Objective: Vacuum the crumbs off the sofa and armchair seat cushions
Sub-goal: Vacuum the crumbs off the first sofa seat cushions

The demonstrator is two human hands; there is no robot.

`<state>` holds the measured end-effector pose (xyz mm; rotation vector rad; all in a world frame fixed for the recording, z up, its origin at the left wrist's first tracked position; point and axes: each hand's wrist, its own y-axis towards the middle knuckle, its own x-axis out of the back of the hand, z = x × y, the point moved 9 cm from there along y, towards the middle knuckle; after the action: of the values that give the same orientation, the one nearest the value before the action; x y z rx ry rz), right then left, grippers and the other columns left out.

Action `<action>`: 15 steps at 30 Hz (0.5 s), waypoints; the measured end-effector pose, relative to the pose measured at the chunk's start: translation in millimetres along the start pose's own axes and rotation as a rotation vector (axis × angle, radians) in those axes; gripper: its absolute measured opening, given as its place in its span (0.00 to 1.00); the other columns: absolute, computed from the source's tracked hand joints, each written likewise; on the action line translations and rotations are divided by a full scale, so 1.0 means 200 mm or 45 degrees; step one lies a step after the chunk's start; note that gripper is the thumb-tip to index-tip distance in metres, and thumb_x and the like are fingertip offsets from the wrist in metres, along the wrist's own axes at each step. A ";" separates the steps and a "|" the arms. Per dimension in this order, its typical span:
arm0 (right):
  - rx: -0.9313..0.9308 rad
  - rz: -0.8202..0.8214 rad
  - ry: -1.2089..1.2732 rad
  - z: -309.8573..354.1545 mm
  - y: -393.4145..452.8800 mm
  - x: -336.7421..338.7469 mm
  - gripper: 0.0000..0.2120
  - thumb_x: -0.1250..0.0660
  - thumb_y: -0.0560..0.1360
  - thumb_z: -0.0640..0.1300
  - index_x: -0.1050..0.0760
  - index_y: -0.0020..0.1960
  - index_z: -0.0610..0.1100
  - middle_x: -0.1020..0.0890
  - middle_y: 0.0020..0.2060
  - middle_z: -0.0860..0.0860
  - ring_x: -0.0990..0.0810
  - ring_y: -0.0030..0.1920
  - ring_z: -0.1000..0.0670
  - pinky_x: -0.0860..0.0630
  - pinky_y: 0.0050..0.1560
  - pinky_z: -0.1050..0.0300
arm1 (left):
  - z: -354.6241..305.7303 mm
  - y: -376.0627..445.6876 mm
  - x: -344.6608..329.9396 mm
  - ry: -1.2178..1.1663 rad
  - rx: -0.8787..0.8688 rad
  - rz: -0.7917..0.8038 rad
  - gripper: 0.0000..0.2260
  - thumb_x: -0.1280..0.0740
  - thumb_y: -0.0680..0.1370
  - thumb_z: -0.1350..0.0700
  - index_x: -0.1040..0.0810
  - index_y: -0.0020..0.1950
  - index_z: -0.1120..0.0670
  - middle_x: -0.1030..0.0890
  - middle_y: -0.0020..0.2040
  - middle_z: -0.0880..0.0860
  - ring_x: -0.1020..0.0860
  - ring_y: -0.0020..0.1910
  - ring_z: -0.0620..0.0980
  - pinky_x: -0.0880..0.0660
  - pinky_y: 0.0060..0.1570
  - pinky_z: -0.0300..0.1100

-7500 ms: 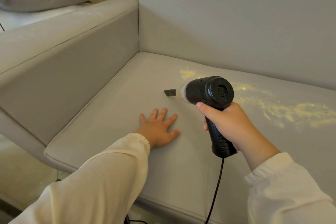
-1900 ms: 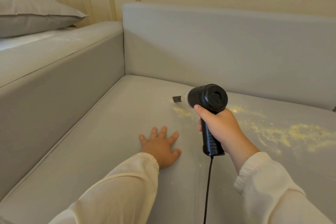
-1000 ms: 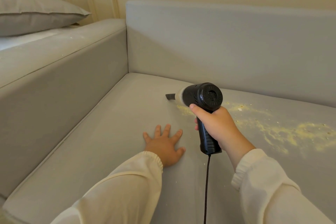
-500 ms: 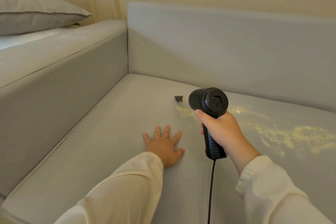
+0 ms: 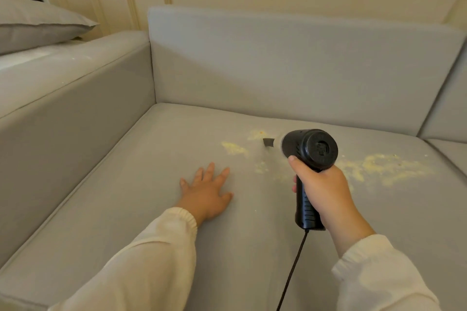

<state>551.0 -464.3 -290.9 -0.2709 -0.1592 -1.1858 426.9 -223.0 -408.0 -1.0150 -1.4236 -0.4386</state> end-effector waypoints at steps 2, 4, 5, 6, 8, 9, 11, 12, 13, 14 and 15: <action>-0.039 0.011 0.019 -0.02 -0.04 0.04 0.15 0.24 0.76 0.56 0.17 0.49 0.43 0.13 0.37 0.44 0.12 0.42 0.40 0.15 0.48 0.43 | -0.05 -0.08 -0.01 0.002 -0.037 0.004 0.32 0.47 0.82 0.32 0.59 0.83 0.33 0.65 0.84 0.45 0.63 0.83 0.54 0.59 0.75 0.73; -0.059 0.042 0.032 -0.01 -0.06 0.04 0.16 0.24 0.76 0.55 0.17 0.47 0.42 0.13 0.36 0.44 0.12 0.42 0.39 0.15 0.50 0.41 | -0.09 -0.17 -0.06 -0.011 -0.042 0.051 0.32 0.47 0.82 0.32 0.58 0.82 0.32 0.65 0.84 0.44 0.65 0.83 0.54 0.60 0.75 0.73; -0.066 0.069 0.036 0.00 -0.06 0.02 0.16 0.25 0.77 0.55 0.17 0.47 0.42 0.13 0.36 0.44 0.12 0.42 0.39 0.15 0.51 0.41 | -0.09 -0.21 -0.09 -0.020 -0.027 0.078 0.31 0.47 0.82 0.32 0.58 0.82 0.32 0.65 0.84 0.44 0.66 0.83 0.54 0.61 0.75 0.73; -0.069 0.098 0.033 0.02 -0.06 0.00 0.15 0.25 0.77 0.55 0.17 0.47 0.42 0.13 0.36 0.44 0.12 0.42 0.39 0.15 0.51 0.40 | -0.10 -0.24 -0.12 -0.032 -0.009 0.108 0.31 0.48 0.82 0.32 0.58 0.82 0.32 0.65 0.84 0.44 0.66 0.83 0.55 0.61 0.75 0.74; -0.050 0.144 0.005 0.05 -0.07 -0.04 0.13 0.25 0.77 0.55 0.17 0.48 0.44 0.12 0.38 0.43 0.12 0.43 0.39 0.14 0.52 0.40 | -0.12 -0.27 -0.16 -0.041 0.012 0.152 0.31 0.49 0.82 0.31 0.57 0.82 0.32 0.65 0.84 0.45 0.66 0.83 0.56 0.61 0.74 0.74; -0.036 0.160 -0.010 0.05 -0.07 -0.06 0.13 0.25 0.77 0.55 0.18 0.49 0.45 0.12 0.39 0.43 0.12 0.43 0.39 0.14 0.53 0.40 | -0.14 -0.26 -0.17 -0.033 0.012 0.154 0.31 0.50 0.82 0.30 0.57 0.82 0.32 0.64 0.84 0.45 0.66 0.83 0.56 0.61 0.74 0.74; -0.013 0.184 -0.029 0.06 -0.08 -0.09 0.12 0.25 0.77 0.55 0.18 0.48 0.46 0.12 0.39 0.42 0.12 0.44 0.38 0.14 0.53 0.39 | -0.16 -0.22 -0.17 0.000 0.005 0.127 0.31 0.52 0.81 0.29 0.58 0.82 0.32 0.64 0.84 0.46 0.65 0.83 0.57 0.60 0.73 0.75; -0.010 0.191 -0.033 0.05 -0.09 -0.10 0.11 0.25 0.77 0.55 0.18 0.48 0.46 0.12 0.39 0.42 0.12 0.44 0.38 0.14 0.52 0.39 | -0.15 -0.19 -0.16 0.015 0.005 0.107 0.31 0.52 0.81 0.29 0.58 0.82 0.32 0.64 0.84 0.46 0.65 0.83 0.57 0.60 0.73 0.76; -0.010 0.190 -0.029 0.05 -0.09 -0.10 0.11 0.25 0.77 0.54 0.18 0.47 0.47 0.12 0.39 0.42 0.12 0.44 0.38 0.14 0.52 0.39 | -0.15 -0.17 -0.15 0.028 0.008 0.083 0.31 0.52 0.81 0.29 0.58 0.82 0.31 0.64 0.84 0.46 0.65 0.83 0.57 0.60 0.73 0.76; -0.013 0.189 -0.020 0.05 -0.10 -0.10 0.10 0.25 0.76 0.54 0.18 0.47 0.47 0.12 0.39 0.43 0.12 0.44 0.38 0.14 0.52 0.40 | -0.13 -0.15 -0.15 0.036 0.016 0.063 0.31 0.53 0.81 0.28 0.59 0.82 0.31 0.64 0.84 0.46 0.64 0.83 0.58 0.60 0.72 0.76; -0.020 0.188 -0.009 0.05 -0.10 -0.10 0.10 0.24 0.76 0.54 0.18 0.48 0.48 0.12 0.39 0.43 0.11 0.43 0.39 0.14 0.51 0.41 | -0.12 -0.13 -0.14 0.039 0.028 0.058 0.31 0.53 0.81 0.28 0.59 0.82 0.31 0.65 0.84 0.46 0.64 0.83 0.58 0.60 0.72 0.76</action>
<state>525.8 -450.9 -284.8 -0.2957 -0.1338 -1.0401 417.1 -264.2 -422.9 -1.0171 -1.3729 -0.4029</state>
